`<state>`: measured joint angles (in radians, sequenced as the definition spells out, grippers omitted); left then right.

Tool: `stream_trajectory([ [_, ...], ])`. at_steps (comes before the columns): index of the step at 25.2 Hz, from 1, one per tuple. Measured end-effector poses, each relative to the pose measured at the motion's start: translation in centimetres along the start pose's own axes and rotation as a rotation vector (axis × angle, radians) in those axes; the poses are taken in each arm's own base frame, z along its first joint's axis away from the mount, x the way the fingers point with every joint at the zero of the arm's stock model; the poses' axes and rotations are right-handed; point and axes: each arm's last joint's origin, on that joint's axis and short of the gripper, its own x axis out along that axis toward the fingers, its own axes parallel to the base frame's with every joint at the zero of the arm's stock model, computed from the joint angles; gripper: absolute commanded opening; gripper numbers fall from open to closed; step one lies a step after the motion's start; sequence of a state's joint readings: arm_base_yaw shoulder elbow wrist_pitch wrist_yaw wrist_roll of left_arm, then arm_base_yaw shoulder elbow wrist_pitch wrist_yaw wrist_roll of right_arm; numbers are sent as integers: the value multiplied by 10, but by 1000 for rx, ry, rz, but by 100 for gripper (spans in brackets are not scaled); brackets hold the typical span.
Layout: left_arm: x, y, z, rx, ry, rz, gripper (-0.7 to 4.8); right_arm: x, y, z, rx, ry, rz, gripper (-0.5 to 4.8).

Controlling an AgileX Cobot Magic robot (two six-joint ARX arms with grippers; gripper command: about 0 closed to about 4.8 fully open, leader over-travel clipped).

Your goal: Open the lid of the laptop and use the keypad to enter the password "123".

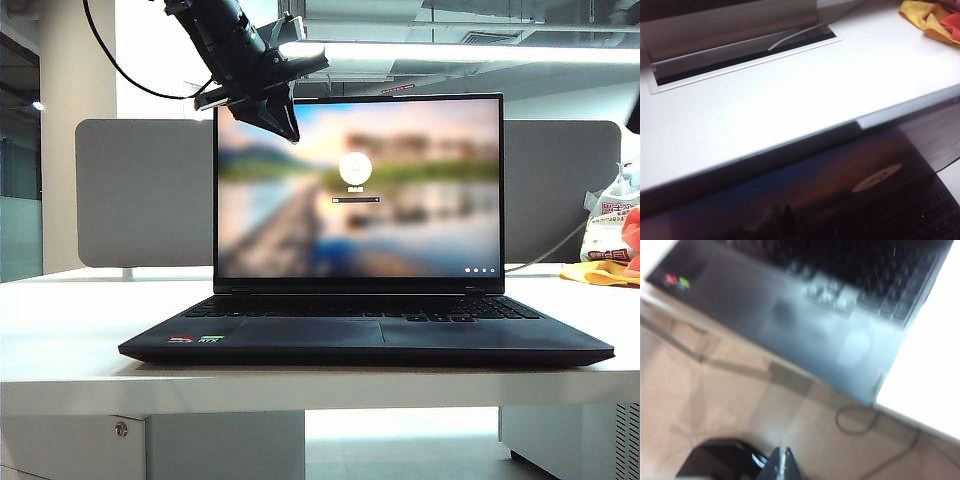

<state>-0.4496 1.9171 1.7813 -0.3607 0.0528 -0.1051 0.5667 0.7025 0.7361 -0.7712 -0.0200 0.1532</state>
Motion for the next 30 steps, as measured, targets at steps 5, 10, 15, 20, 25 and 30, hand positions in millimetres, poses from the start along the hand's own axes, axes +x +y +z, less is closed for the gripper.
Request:
stream_trajectory([
  [5,-1,0,-2,-4,32,-56,-5,-1,1,8,-1,-86,13,-5],
  [10,-1,-2,-4,-32,66,-154,-5,-1,2,15,-3,-154,24,-5],
  [15,-1,-3,-4,-53,76,-197,-5,-3,3,23,-2,-238,14,-5],
  [20,-2,-5,-5,-68,83,-239,-5,-6,4,33,1,-357,5,-5],
  [25,-2,-5,-5,-81,89,-245,-2,-9,4,40,5,-436,0,-5],
  [30,-7,-6,-3,-82,92,-246,-2,-11,4,44,6,-485,-16,-5],
])
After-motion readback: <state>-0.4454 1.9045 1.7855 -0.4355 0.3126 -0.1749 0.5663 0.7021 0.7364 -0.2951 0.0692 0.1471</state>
